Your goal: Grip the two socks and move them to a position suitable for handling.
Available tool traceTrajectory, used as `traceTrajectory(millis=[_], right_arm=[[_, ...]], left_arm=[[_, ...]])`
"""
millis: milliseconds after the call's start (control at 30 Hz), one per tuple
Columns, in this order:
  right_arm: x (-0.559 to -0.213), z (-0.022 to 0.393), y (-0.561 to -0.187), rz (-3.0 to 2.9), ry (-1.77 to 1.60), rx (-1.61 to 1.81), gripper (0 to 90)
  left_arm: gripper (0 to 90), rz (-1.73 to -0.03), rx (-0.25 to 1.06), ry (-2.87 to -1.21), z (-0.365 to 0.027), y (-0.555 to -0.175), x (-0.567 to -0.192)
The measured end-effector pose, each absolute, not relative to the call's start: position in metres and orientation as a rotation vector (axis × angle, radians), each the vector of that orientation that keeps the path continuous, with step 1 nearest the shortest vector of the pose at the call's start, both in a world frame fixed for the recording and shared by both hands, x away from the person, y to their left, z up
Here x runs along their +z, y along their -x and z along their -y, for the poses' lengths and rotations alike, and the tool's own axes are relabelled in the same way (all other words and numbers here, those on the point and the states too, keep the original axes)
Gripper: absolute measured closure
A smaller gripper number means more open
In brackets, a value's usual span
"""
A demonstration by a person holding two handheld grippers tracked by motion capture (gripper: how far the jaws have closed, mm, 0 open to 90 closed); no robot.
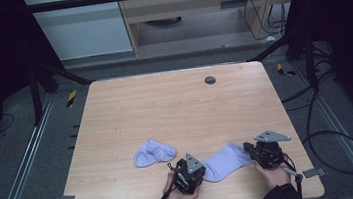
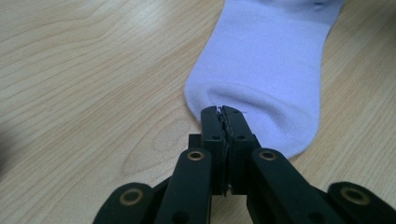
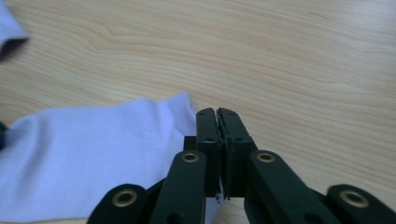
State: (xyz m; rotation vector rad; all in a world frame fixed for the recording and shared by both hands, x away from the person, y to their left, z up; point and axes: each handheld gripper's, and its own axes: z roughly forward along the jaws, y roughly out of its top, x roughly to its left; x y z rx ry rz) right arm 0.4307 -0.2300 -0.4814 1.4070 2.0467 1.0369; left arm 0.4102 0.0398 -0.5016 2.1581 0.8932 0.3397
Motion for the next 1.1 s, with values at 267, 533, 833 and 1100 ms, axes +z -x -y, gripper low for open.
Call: traceTrajectory(millis=[267,533,833,1100], right_arm=[[-0.48,0.239,-0.429,-1.974,-1.403,1.038,74.3],[-0.469,0.234,-0.426,-1.974,-1.305,1.155,59.0],[-0.458,0.213,-0.428,-1.998,-1.233,1.216,46.6],[-0.448,0.186,-0.431,-2.034,-1.166,1.258,45.5]], left_arm=[[75.1,-0.88,0.348,-2.128,-0.048,-0.41,-0.488],[57.1,-0.9,0.39,-2.048,-0.089,-0.415,-0.46],[45.9,-0.988,0.469,-1.989,-0.154,-0.419,-0.44],[44.7,-1.119,0.534,-1.923,-0.209,-0.422,-0.442]])
